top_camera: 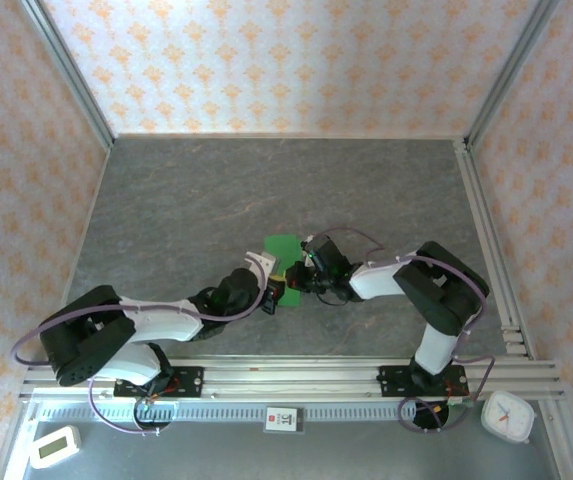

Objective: Fold a paper plane with a square sheet of paper (pick it up from the middle)
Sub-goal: Fold the triangle a second time at the center of the table.

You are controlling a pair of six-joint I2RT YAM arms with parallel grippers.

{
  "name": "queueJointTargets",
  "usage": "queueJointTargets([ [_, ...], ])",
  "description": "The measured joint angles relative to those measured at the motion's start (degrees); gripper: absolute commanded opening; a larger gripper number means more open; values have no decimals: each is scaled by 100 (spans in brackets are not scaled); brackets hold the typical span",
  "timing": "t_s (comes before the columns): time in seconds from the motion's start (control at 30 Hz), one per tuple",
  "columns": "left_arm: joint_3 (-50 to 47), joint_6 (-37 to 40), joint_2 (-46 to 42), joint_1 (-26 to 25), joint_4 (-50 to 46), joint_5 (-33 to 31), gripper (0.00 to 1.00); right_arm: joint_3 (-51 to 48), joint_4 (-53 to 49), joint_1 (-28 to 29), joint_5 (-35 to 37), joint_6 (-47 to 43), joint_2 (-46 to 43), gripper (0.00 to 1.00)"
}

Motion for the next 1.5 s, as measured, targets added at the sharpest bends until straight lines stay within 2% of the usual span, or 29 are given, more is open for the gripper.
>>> queueJointTargets([
  [0.37,-105,-116,798,-24,433,-96,0,35,-44,9,2,22,15,0],
  [0.9,-649,-538,1062,166,1250,-219,0,35,-39,11,22,24,22,0],
  [1.23,-1563,-1333,175,164,1388,-345,0,35,-37,15,26,42,26,0],
  [1.37,-1794,-1652,-568,92,807,-448,0,15,4,15,28,50,26,0],
  [1.5,-1593,-1637,-1241,87,59,-472,0,-13,66,15,31,66,26,0],
])
